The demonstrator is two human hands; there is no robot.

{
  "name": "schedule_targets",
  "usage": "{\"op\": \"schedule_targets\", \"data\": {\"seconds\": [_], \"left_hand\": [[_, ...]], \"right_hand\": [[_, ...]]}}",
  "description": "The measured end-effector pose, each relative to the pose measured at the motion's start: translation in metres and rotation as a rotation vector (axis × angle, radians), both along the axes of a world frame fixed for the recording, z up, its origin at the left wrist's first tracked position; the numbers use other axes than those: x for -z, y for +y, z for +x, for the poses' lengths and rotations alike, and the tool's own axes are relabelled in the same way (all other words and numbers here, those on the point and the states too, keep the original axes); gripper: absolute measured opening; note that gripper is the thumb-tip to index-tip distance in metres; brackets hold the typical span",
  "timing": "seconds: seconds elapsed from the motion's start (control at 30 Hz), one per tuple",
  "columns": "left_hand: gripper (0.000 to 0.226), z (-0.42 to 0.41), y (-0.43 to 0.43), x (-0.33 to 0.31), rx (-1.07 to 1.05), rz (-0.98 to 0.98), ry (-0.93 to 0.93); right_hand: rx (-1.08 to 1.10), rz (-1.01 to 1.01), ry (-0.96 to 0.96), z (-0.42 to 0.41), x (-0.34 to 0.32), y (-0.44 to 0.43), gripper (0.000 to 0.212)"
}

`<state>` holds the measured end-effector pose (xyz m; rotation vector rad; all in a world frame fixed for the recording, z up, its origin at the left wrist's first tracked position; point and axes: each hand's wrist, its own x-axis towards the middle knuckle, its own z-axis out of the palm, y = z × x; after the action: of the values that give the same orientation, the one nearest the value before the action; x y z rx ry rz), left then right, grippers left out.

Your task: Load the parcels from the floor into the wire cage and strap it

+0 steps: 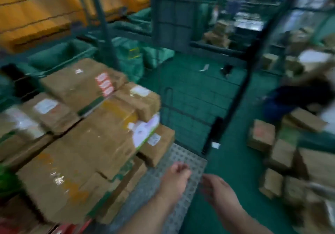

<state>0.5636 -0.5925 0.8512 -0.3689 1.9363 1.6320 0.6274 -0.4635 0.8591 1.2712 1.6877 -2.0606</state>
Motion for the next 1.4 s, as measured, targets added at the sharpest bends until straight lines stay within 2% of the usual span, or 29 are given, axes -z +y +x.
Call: {"op": "schedule_targets", "data": {"seconds": [0.2, 0.33, 0.37, 0.47, 0.6, 0.83, 1.07, 1.33, 1.4], "left_hand": [[0.009, 0.047, 0.183, -0.010, 0.294, 0.041, 0.054], [0.008, 0.130, 0.346, 0.004, 0.554, 0.026, 0.023], [0.009, 0.131, 0.348, 0.003, 0.554, 0.014, 0.025], [0.008, 0.183, 0.436, 0.013, 0.692, 0.017, -0.007], [0.007, 0.230, 0.510, 0.012, 0.818, -0.005, -0.044], [0.009, 0.229, 0.610, 0.019, 0.935, -0.112, -0.040], [0.010, 0.231, 0.754, 0.043, 1.116, -0.142, -0.055], [0.012, 0.312, 0.932, 0.033, 1.416, -0.169, -0.002], [0.012, 0.335, 0.963, 0.036, 1.463, -0.182, -0.002]], "right_hand": [[0.277, 0.022, 0.115, 0.082, -0.011, 0.147, 0.019], [0.531, 0.035, 0.111, 0.180, 0.005, 0.290, 0.018], [0.516, 0.032, 0.097, 0.181, 0.001, 0.294, 0.017], [0.623, 0.082, 0.038, 0.245, 0.013, 0.373, 0.015], [0.745, 0.094, -0.026, 0.306, 0.025, 0.447, 0.018], [0.808, 0.055, -0.052, 0.327, 0.042, 0.547, 0.019], [0.912, 0.094, -0.110, 0.354, 0.041, 0.657, 0.018], [1.244, 0.037, -0.139, 0.436, 0.045, 0.765, 0.018], [1.272, 0.015, -0.139, 0.452, 0.049, 0.785, 0.018]]}}
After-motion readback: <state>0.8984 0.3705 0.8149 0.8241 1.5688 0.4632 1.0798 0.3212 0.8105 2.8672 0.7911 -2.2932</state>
